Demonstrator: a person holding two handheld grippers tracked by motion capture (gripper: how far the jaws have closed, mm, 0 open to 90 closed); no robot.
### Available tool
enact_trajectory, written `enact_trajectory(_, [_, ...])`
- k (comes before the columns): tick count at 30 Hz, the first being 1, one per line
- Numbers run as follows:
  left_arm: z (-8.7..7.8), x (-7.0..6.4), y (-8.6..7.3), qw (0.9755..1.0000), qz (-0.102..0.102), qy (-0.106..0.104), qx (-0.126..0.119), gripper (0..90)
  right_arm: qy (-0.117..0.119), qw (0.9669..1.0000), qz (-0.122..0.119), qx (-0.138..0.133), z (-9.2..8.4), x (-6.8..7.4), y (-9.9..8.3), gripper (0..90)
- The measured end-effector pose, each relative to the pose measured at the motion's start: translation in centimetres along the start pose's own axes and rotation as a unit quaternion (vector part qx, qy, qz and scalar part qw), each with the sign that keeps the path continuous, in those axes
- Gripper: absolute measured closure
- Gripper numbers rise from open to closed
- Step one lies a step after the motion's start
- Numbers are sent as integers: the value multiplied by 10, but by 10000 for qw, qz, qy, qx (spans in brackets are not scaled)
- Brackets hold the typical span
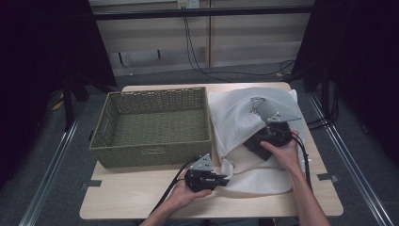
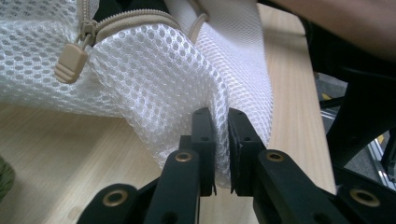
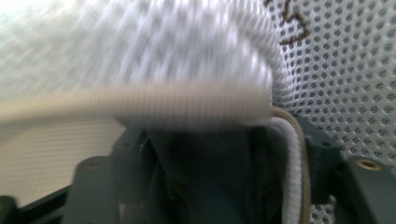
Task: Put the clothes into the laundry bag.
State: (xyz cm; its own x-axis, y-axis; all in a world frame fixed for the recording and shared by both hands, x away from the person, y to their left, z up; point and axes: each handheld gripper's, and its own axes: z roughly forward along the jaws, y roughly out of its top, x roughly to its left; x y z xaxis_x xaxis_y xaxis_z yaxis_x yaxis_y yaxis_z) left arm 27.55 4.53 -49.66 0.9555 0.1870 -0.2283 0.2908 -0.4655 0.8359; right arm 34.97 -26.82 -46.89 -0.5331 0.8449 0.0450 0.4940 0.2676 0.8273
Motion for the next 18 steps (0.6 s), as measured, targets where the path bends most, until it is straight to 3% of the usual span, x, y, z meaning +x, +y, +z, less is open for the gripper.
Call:
enact_trajectory(5, [-1,2,0,10000,4,23,30,814,270,9992,-19,-278,-30,3,1,240])
enact_trajectory(9, [1,2,-1,10000,-19,15,1,809,271,9980,-58,-563,-54,2,9,243])
enact_trajectory(12, [1,3,-1,10000,26,19,26,806,184,9976,-85,-656,-60,-3,16,290])
enact_trajectory(14, [0,3,0,10000,19,44,37,801,278,9972,-55,-694,-59,-7,21,416])
enact_trajectory(15, [0,3,0,10000,32,36,42,800,256,9975,-70,-655,-56,-8,23,432])
enact_trajectory(16, [0,4,-1,10000,42,39,38,800,191,9978,-99,-628,-54,-7,24,554])
enact_trajectory(17, [0,4,-1,10000,32,37,23,801,243,9975,-115,-652,-52,-6,25,744])
enact_trajectory(18, [0,4,-1,10000,3,47,11,802,430,9960,-141,-770,-52,-5,26,825])
